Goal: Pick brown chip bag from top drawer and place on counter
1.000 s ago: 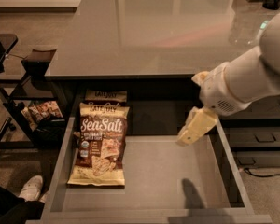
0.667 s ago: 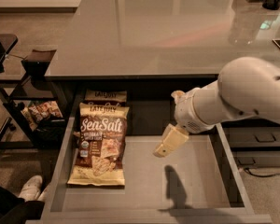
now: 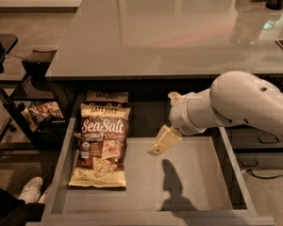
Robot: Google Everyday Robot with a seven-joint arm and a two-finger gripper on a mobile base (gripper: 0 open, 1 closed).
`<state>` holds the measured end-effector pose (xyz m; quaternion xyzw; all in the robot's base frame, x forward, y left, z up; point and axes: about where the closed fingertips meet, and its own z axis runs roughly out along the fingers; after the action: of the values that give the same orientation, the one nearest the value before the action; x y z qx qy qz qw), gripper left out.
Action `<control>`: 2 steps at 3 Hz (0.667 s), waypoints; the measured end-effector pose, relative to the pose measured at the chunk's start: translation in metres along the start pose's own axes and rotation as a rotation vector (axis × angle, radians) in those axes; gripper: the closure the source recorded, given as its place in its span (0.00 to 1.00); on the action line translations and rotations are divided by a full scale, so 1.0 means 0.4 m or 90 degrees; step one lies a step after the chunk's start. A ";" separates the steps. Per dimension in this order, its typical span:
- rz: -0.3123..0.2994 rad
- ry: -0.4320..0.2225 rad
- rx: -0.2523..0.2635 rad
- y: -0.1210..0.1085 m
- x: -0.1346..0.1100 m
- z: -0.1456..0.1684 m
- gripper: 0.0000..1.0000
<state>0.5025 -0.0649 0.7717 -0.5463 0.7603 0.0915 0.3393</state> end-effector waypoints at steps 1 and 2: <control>0.004 -0.016 -0.005 0.011 -0.006 0.014 0.00; 0.005 -0.080 -0.060 0.073 -0.058 0.138 0.00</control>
Offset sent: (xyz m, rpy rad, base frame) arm 0.0069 0.1383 -0.0996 0.3397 0.1201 0.2061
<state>0.5034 -0.0076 0.7377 -0.5522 0.7343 0.1626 0.3599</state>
